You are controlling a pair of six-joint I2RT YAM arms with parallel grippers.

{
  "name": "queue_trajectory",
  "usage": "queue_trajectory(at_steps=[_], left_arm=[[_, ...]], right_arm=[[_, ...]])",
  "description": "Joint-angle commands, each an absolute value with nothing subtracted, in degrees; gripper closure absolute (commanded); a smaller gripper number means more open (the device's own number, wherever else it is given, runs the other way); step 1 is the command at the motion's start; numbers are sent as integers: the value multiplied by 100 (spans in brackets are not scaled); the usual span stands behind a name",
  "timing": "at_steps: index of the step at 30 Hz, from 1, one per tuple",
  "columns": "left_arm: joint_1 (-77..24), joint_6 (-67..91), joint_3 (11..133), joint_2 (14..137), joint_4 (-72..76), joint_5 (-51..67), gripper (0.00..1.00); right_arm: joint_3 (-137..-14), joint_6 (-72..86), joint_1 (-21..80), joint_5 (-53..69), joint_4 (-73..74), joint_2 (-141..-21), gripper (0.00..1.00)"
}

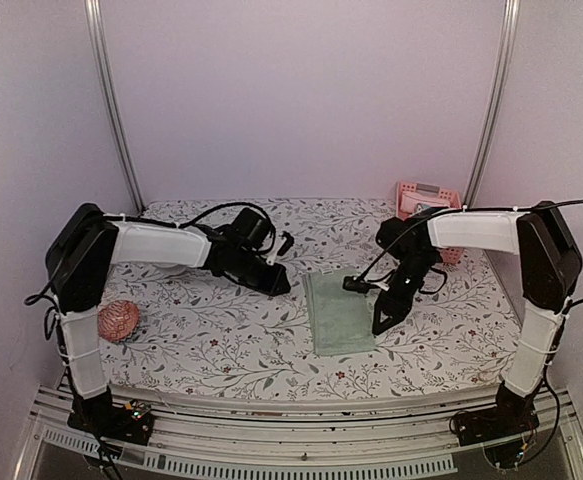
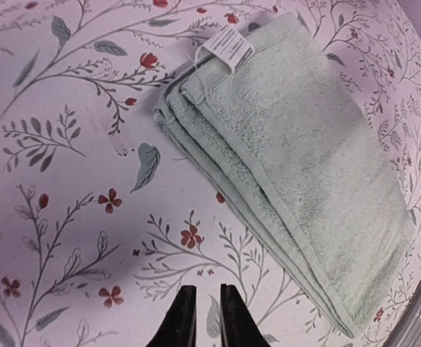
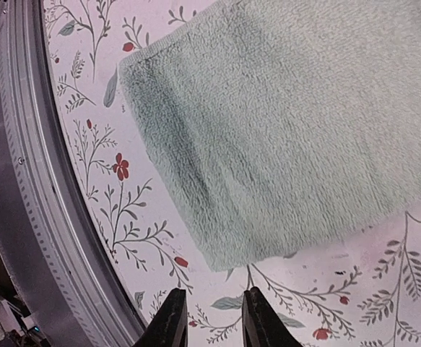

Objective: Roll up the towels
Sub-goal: Rotate the towel at the center of the board, then roll the towel at the center of the board.

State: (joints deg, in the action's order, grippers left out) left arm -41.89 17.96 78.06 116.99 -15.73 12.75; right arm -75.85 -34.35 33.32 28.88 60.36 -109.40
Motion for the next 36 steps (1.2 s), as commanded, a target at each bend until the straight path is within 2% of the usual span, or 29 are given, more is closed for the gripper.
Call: queue_trajectory(at_steps=[1, 5, 6, 7, 8, 9, 10, 11, 12, 13, 15, 17, 20, 24, 28, 32, 36], left_arm=[[-4330, 1587, 7243, 10333, -1574, 840, 83], [-4639, 1227, 6795, 9371, -1249, 322, 79], [-4784, 1015, 6506, 9155, -938, 127, 71], [-4918, 889, 6218, 8969, -546, -52, 57], [-5039, 855, 5954, 8854, -92, -234, 44], [-5067, 930, 5682, 8818, 333, -374, 28], [-5058, 992, 5480, 8875, 800, -409, 19], [-5043, 1048, 5393, 9011, 972, -421, 15], [-5045, 1111, 5456, 9186, 943, -420, 15], [-5051, 1157, 5600, 9378, 751, -362, 23], [-5085, 1193, 5867, 9612, 428, 86, 44], [-5229, 1322, 5766, 9622, 611, 238, 50], [-5506, 1522, 5488, 9565, 877, 66, 55], [-5700, 1918, 5295, 9536, 936, 131, 57], [-5923, 1741, 5131, 9470, 1114, 484, 63], [-6177, 1559, 5197, 9519, 1034, 313, 67], [-6530, 1057, 5603, 9722, 282, -63, 65]], right_arm=[[-7707, -3463, 3024, 2898, 6368, -10268, 72], [-8332, -3305, 2881, 2502, 6230, -9933, 71], [-8423, -3232, 2858, 2332, 6010, -9859, 70], [-8445, -3090, 2852, 2140, 5703, -9811, 66], [-8396, -2998, 2836, 1919, 5315, -9792, 48], [-8289, -2838, 2796, 1711, 4893, -9819, 22], [-8237, -2697, 2739, 1745, 4653, -9941, 3], [-8342, -2733, 2719, 1906, 4680, -10189, 1], [-8605, -2838, 2721, 2082, 4872, -10537, 1], [-8943, -2891, 2716, 2251, 5119, -10907, 2], [-9395, -2913, 2716, 2485, 5252, -11465, 24], [-9567, -2814, 2716, 2464, 5056, -11783, 40], [-9972, -2637, 2756, 2212, 5030, -12386, 50], [-10289, -2619, 2900, 2193, 5150, -12917, 53], [-10714, -2585, 3137, 2175, 5323, -13330, 53], [-11336, -2419, 3200, 2258, 5603, -13887, 54], [-11263, -2355, 3113, 2146, 5823, -13660, 54]])
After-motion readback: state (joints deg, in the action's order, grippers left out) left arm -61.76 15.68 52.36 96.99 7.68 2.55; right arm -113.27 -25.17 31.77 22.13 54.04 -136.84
